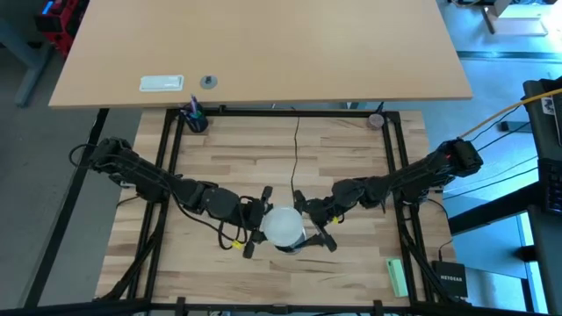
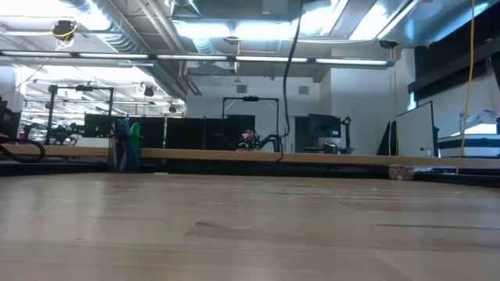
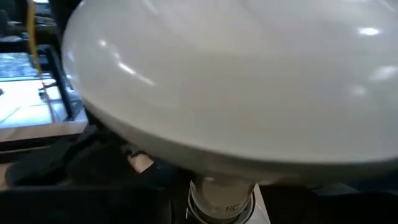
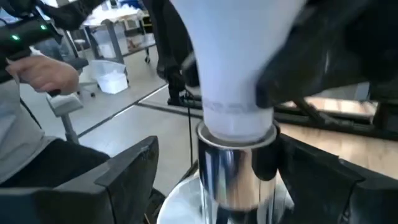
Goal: Screw lightbulb
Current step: Remove the lightbulb from the lamp
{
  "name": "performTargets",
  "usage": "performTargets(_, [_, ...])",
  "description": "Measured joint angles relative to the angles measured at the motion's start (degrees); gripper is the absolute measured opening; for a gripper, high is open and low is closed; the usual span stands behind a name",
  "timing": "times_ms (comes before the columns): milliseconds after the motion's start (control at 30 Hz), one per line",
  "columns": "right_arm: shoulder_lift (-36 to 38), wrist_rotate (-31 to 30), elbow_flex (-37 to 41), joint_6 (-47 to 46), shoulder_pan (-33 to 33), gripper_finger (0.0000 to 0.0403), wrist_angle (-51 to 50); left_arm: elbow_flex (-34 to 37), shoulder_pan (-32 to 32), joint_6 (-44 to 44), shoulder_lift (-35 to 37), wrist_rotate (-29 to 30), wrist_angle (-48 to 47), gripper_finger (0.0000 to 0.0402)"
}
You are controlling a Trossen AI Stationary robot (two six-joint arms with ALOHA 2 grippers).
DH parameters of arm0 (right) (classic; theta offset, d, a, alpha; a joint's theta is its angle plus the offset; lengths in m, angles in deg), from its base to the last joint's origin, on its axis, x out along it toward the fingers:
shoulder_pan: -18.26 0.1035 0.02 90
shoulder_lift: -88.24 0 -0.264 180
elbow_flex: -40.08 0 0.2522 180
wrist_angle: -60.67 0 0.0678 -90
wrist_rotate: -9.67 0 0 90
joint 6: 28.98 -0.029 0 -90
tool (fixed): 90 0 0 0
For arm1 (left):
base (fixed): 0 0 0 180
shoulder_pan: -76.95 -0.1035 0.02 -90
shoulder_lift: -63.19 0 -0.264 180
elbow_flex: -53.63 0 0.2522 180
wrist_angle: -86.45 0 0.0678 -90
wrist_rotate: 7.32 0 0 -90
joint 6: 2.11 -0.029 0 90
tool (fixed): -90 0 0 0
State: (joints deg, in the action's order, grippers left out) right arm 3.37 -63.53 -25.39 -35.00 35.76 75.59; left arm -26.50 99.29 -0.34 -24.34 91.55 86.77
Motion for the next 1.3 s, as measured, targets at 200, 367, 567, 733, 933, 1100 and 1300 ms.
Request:
performTargets(200, [-1.0,0.3,0.0,-0.1,0.0,0.0311,1.7,0.0,-1.4,-0.4,0.0,-3.4,0.4,0.0137])
performTargets(367, [-1.1,-3.8,0.0,-1.3,0.1,0.0256,1.1,0.0,-1.5,-0.3,0.0,-3.4,-0.2,0.0137])
performTargets(567, [0.1,-9.7,0.0,2.0,0.1,0.0169,-5.2,0.1,-1.0,1.4,0.1,0.7,-1.7,0.0137])
performTargets(733, [1.5,-25.2,-0.1,3.1,0.3,0.0169,-8.8,0.1,0.2,4.7,0.3,15.3,-3.3,0.0137])
performTargets(933, [1.4,-50.6,0.0,2.6,0.4,0.0169,-10.9,0.1,0.8,11.8,-3.2,35.0,-0.5,0.0137])
performTargets(1100, [1.2,-54.8,0.1,3.1,0.4,0.0169,-11.1,0.0,1.3,16.5,-4.9,41.9,0.7,0.0137])
performTargets(1300, [1.2,-47.5,0.1,3.5,0.1,0.0237,-10.6,0.0,1.4,13.4,-4.6,40.7,0.4,0.0137])
